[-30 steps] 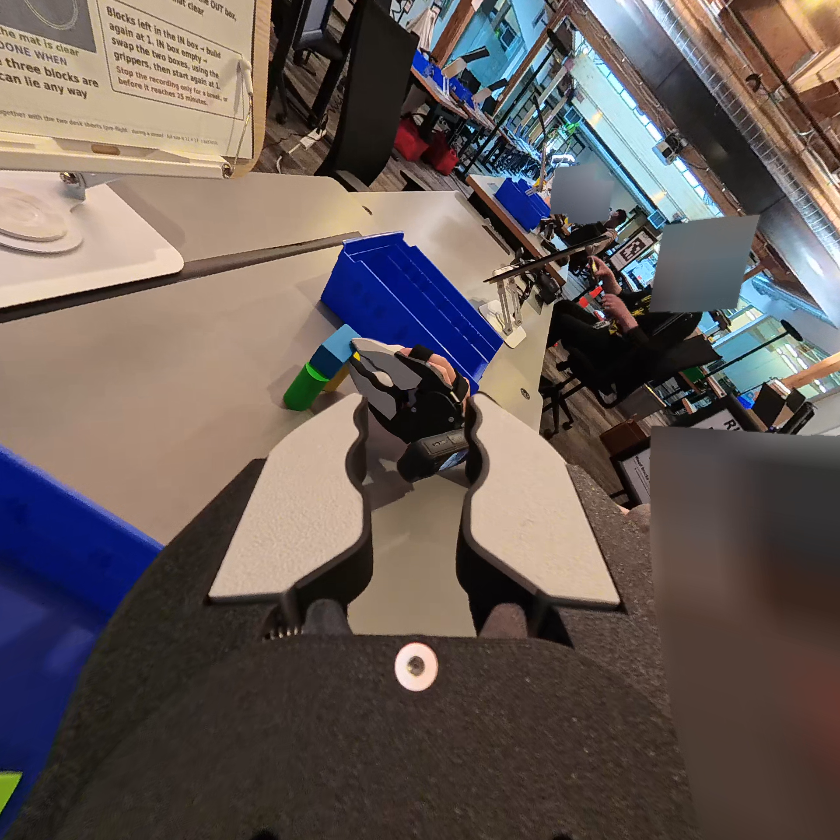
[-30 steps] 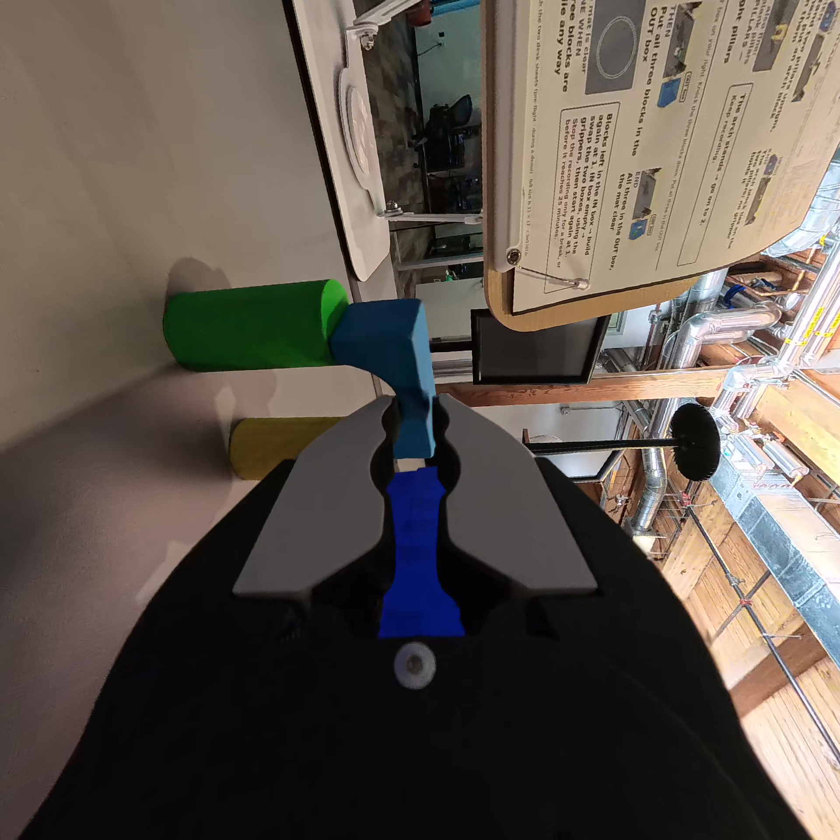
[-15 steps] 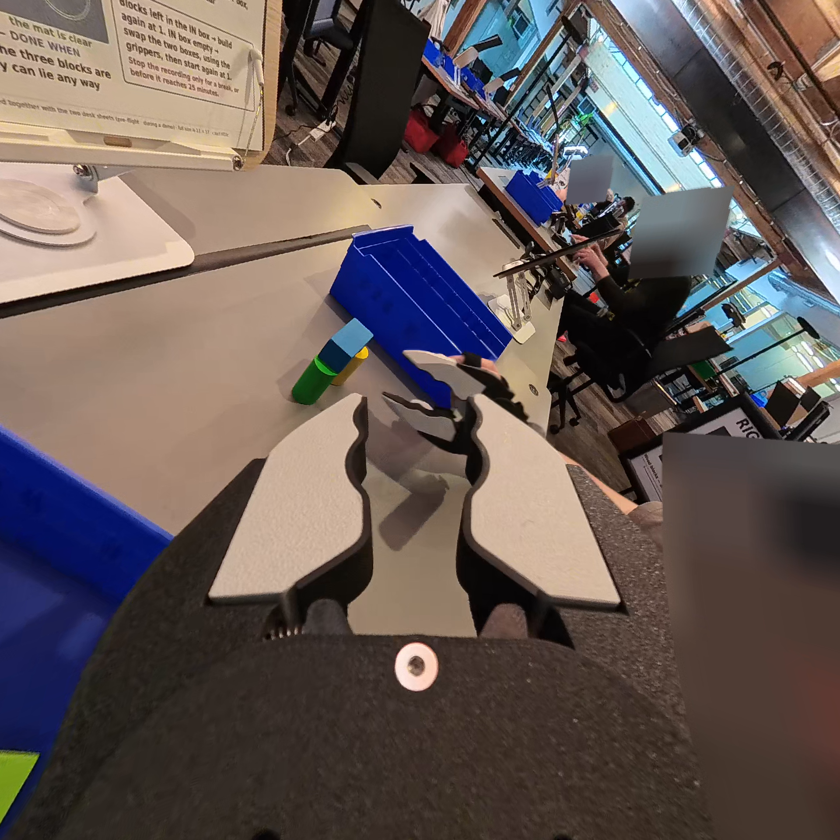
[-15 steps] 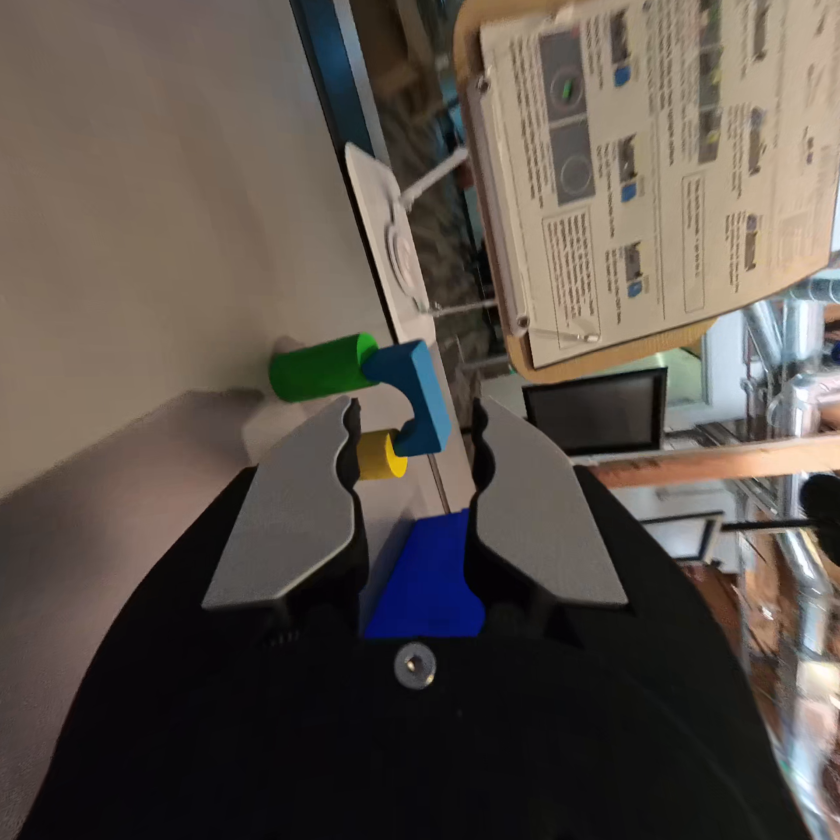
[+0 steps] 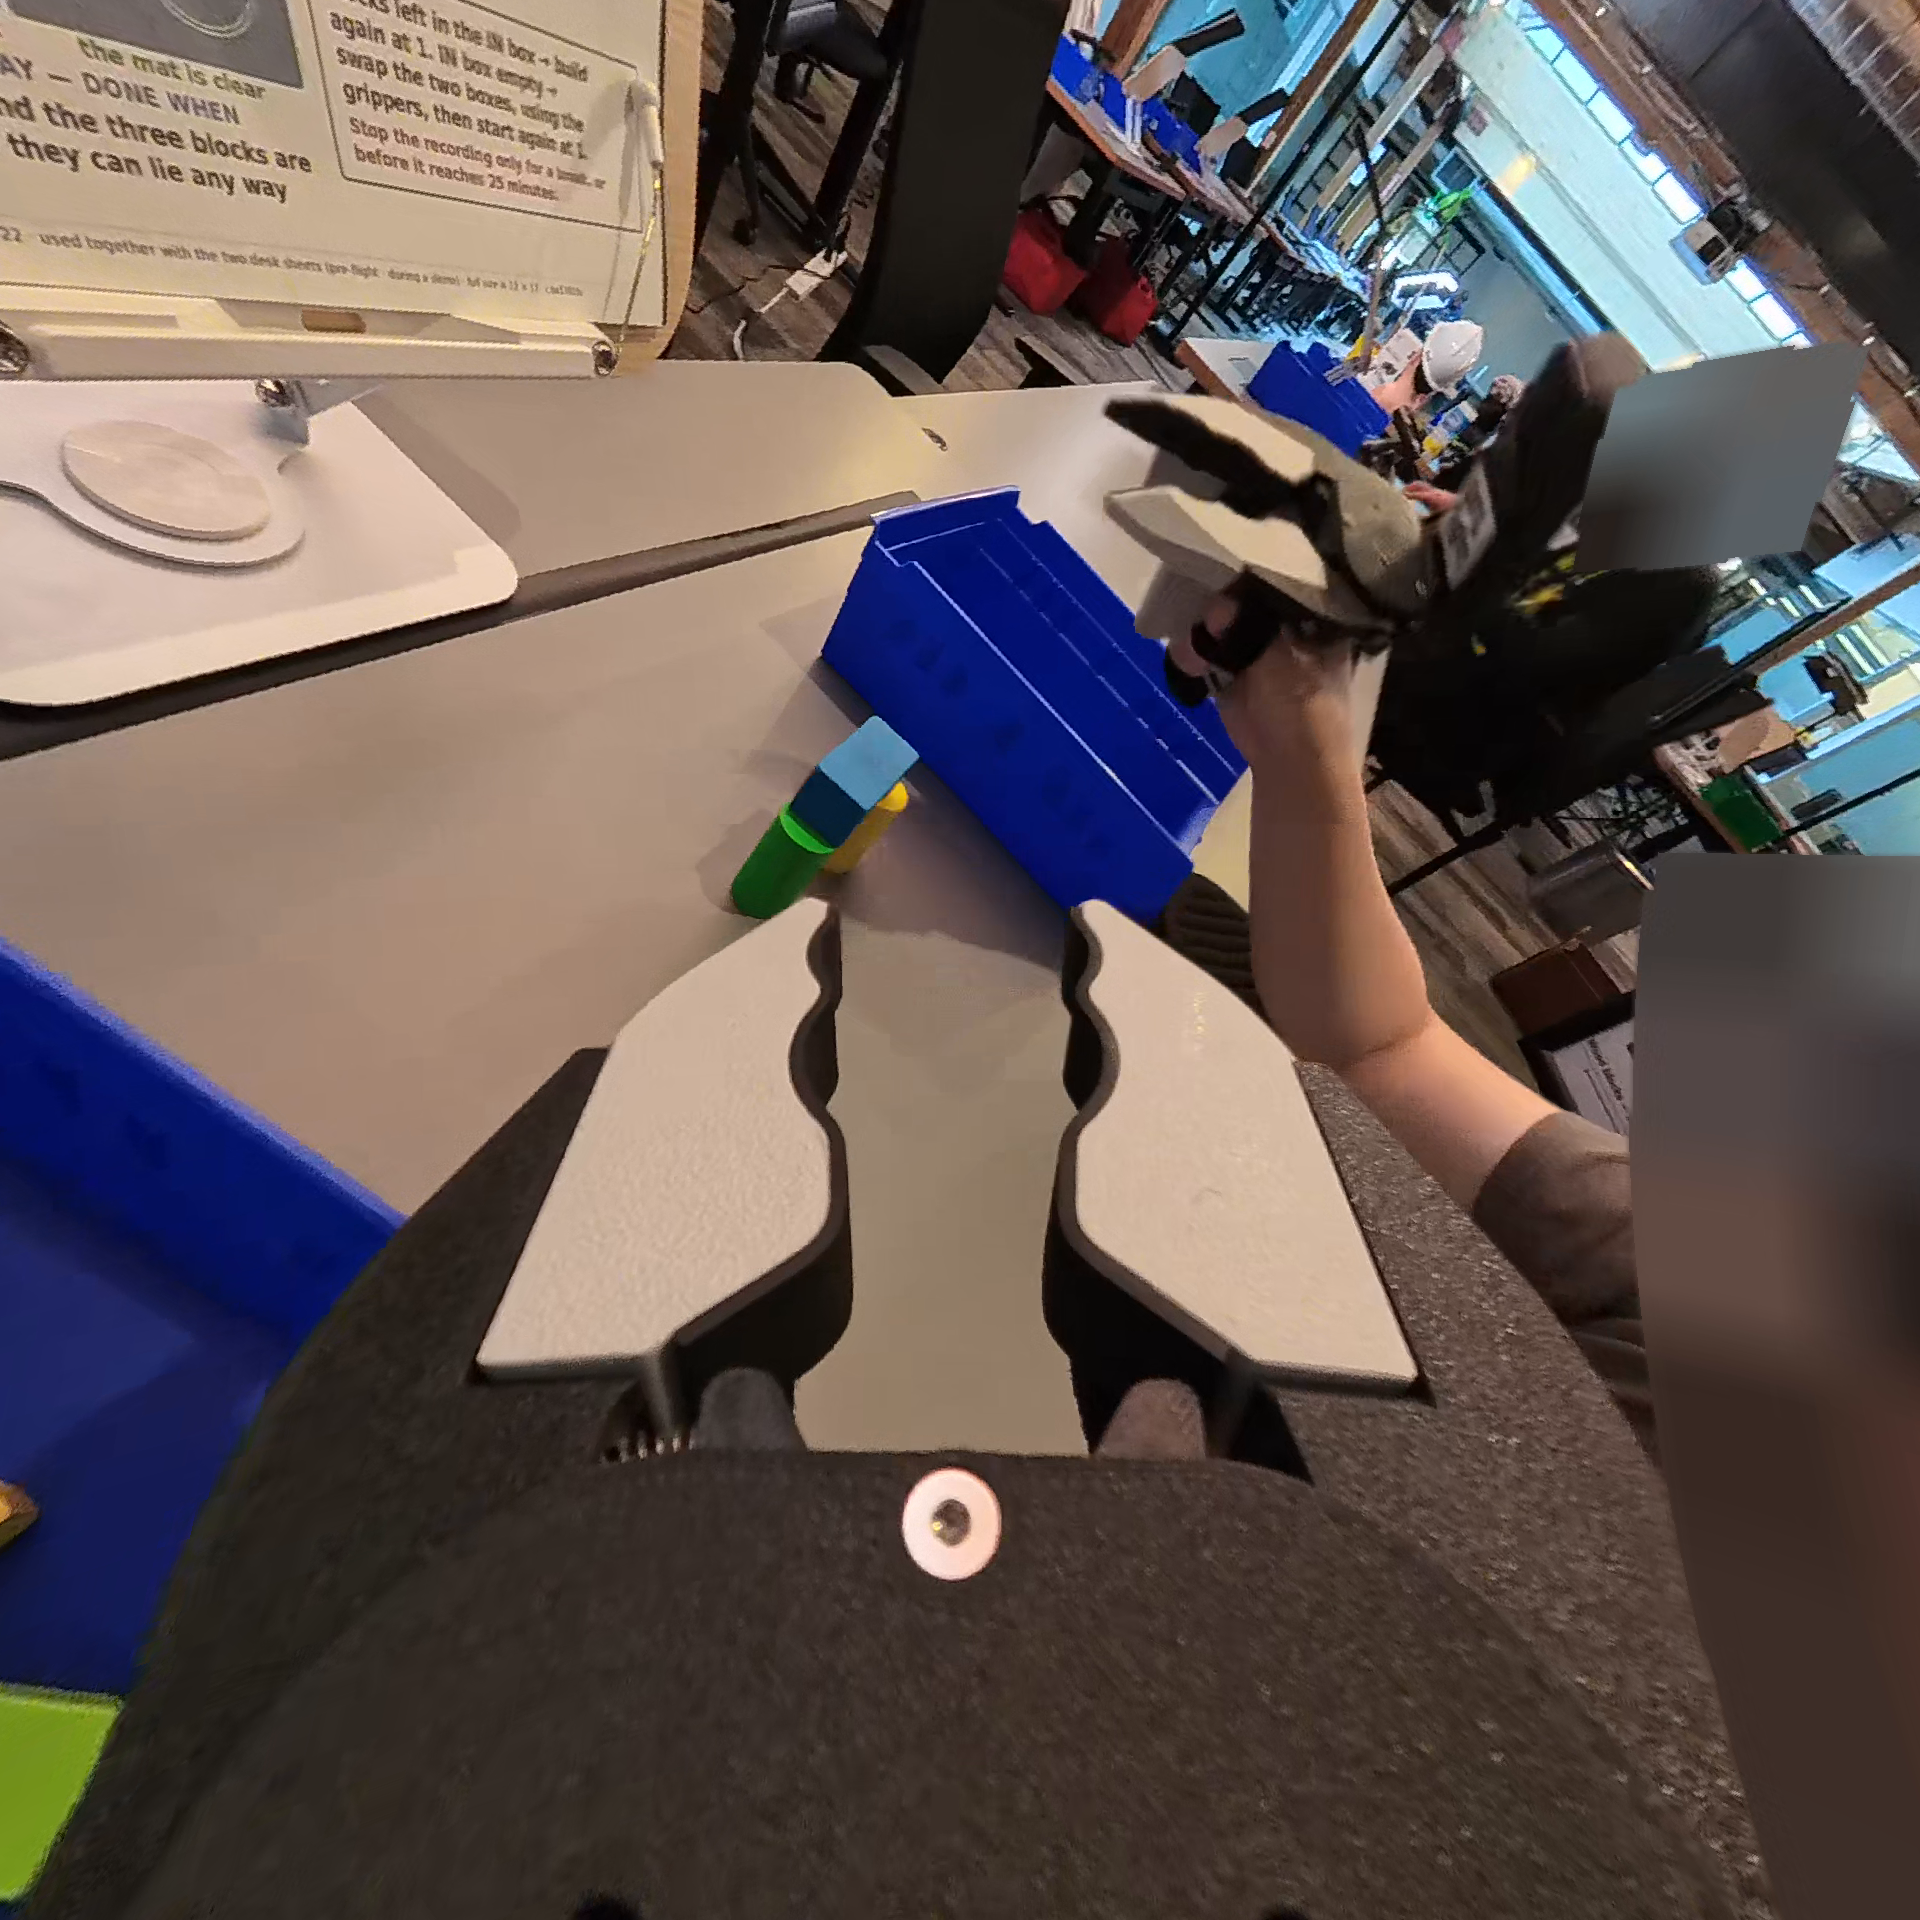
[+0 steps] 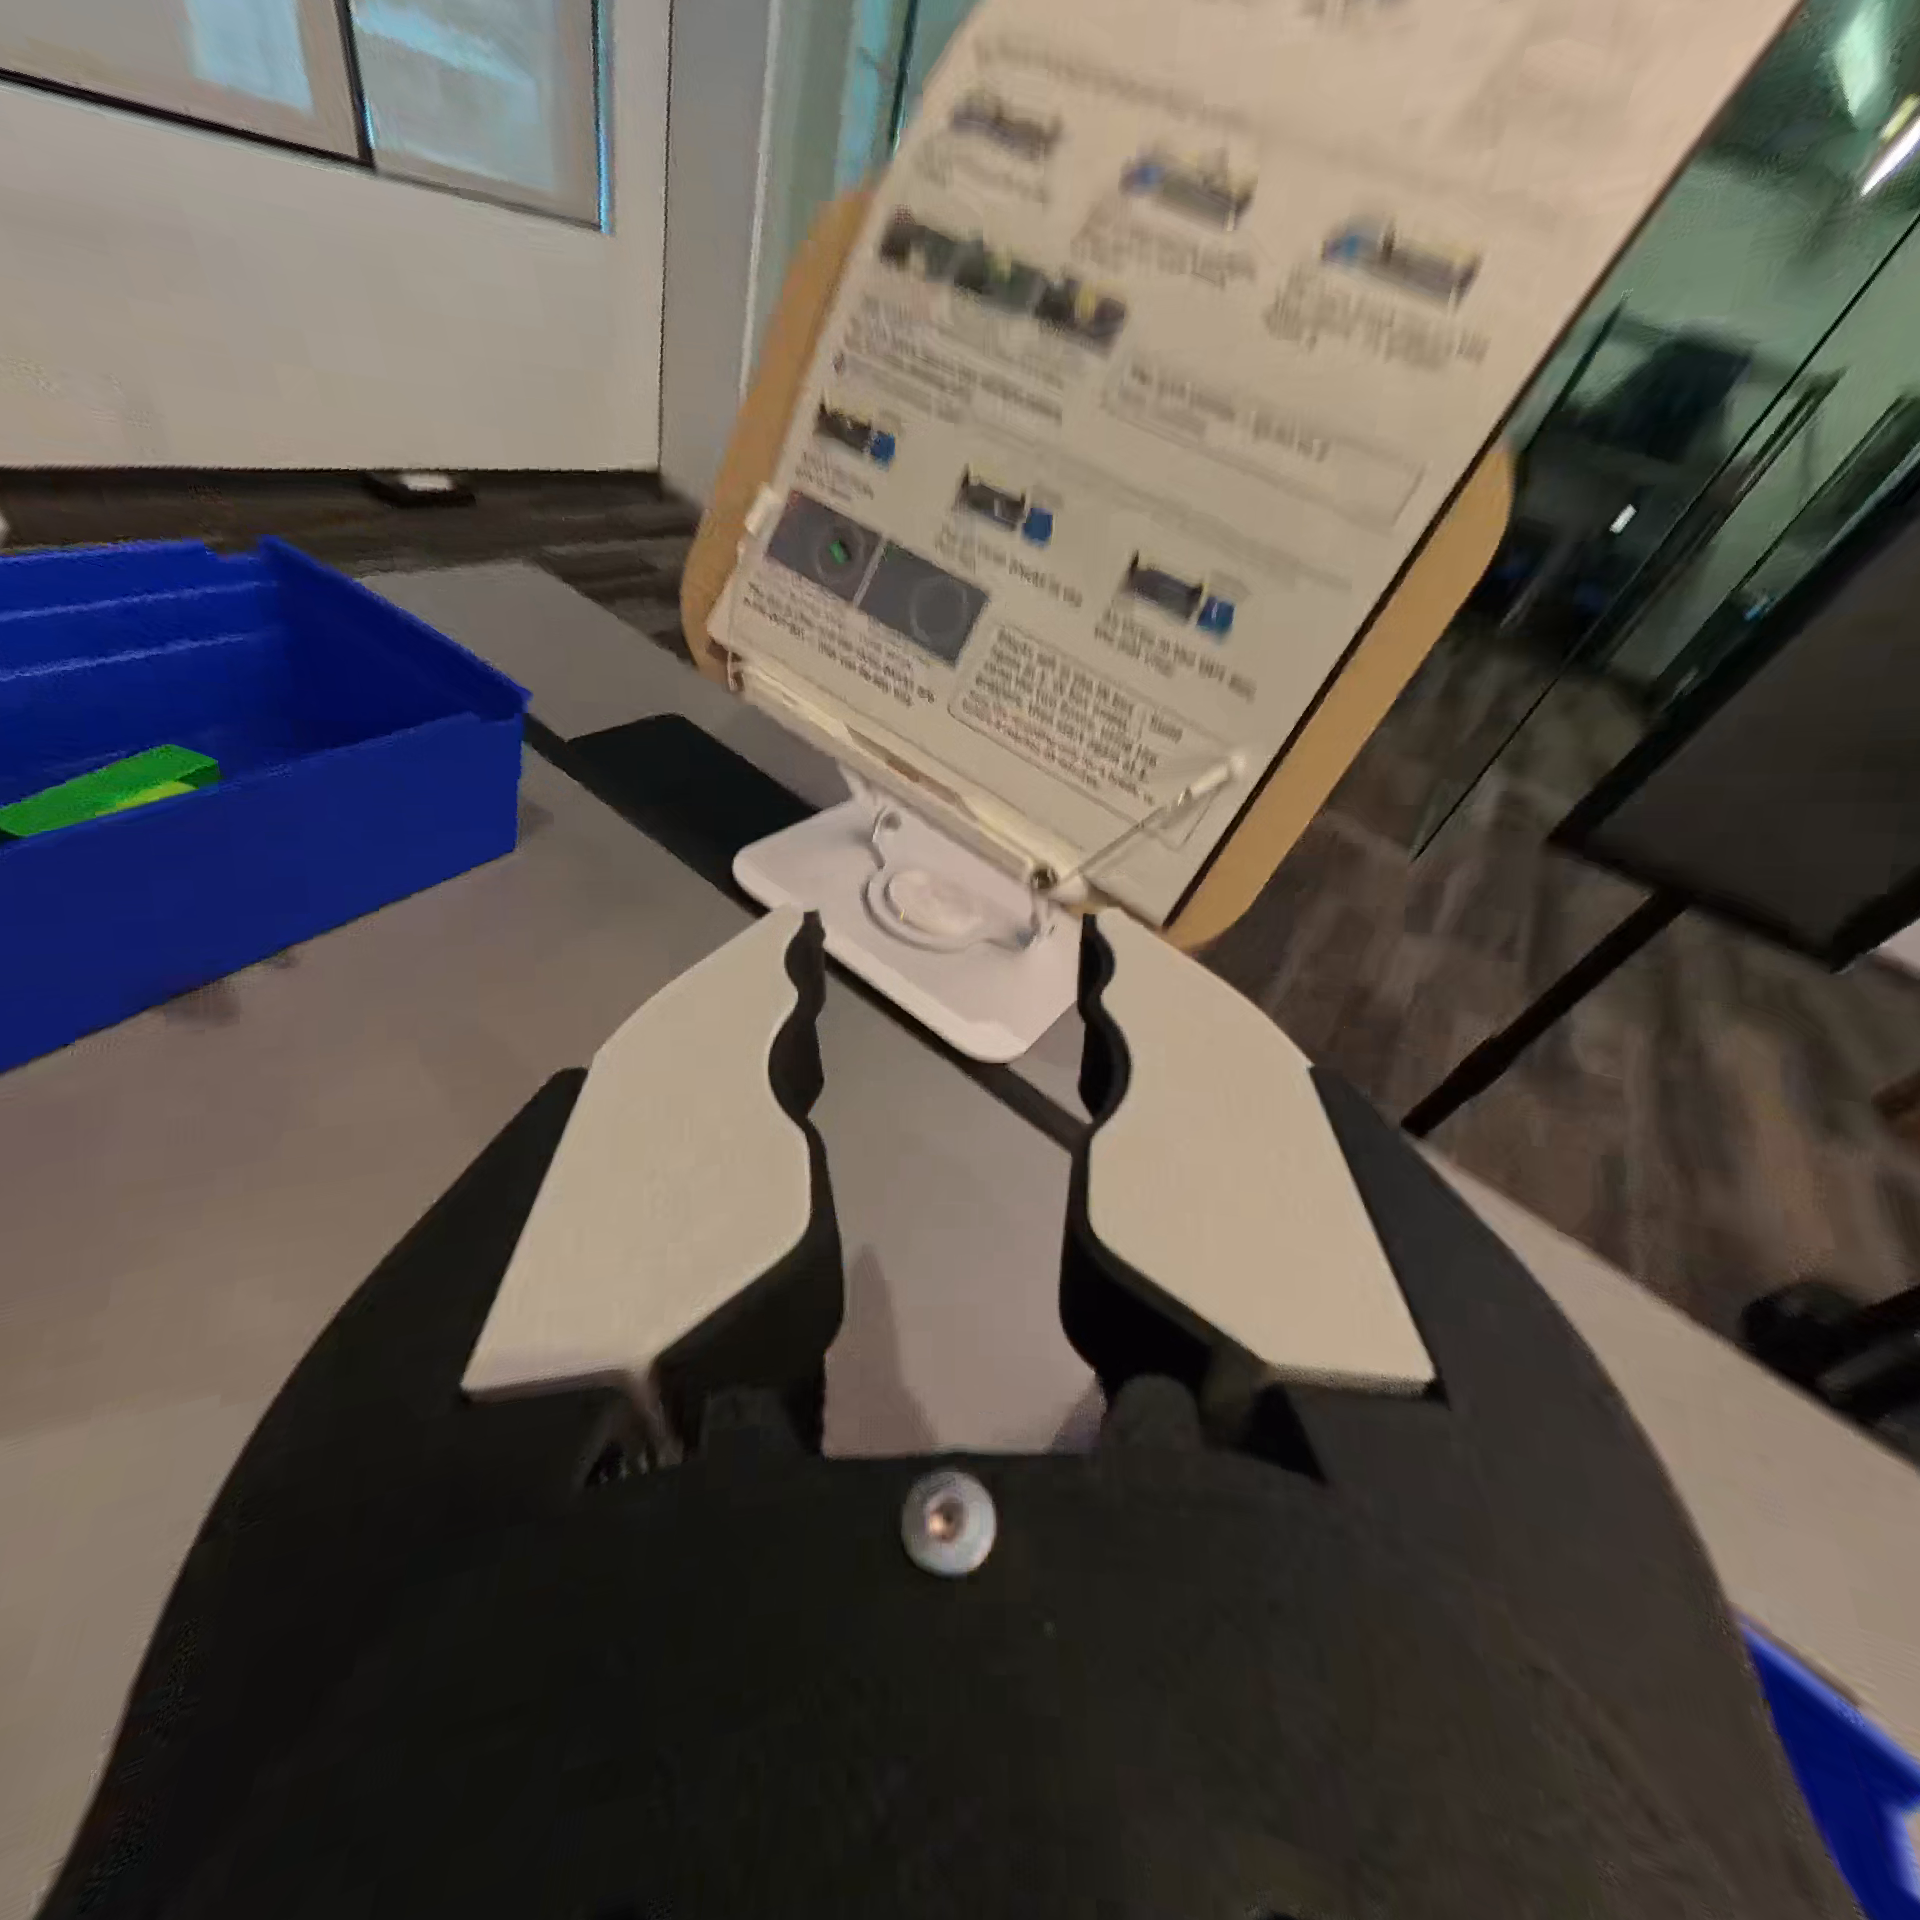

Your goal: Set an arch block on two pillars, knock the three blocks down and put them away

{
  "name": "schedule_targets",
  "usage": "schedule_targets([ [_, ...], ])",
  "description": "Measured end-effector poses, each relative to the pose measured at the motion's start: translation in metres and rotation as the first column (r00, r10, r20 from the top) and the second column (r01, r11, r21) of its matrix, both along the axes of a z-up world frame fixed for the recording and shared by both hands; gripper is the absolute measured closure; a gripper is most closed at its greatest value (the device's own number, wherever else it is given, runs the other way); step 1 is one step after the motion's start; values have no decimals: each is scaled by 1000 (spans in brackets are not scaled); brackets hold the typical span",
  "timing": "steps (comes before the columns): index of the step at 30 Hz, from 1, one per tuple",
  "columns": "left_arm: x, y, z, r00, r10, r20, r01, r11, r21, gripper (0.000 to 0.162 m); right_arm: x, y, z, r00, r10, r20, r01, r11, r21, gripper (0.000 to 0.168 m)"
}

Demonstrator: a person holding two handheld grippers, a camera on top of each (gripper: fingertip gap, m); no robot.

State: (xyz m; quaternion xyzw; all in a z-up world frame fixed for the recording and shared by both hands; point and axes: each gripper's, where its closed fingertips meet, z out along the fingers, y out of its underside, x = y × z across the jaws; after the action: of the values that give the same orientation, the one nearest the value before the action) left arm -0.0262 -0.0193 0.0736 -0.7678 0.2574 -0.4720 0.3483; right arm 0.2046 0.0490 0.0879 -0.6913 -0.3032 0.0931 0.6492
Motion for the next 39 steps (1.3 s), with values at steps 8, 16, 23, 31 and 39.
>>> schedule_targets([
  [8,-11,8,14,995,97,-30,-92,986,138,122,29,44,-114,986,-46,162,134,795,-592,137],
  [16,-28,18,60,930,363,51,-319,734,600,130,34,25,-164,910,35,414,277,692,-667,167],
  [23,-29,13,64,905,420,66,-353,658,665,134,29,27,-180,964,47,261,184,586,-789,167],
  [31,-26,13,55,910,414,11,-323,693,645,134,42,35,-190,946,-31,322,284,558,-780,167],
  [39,-25,12,48,909,413,-49,-294,721,628,134,46,15,-177,882,-81,465,433,532,-728,167],
])
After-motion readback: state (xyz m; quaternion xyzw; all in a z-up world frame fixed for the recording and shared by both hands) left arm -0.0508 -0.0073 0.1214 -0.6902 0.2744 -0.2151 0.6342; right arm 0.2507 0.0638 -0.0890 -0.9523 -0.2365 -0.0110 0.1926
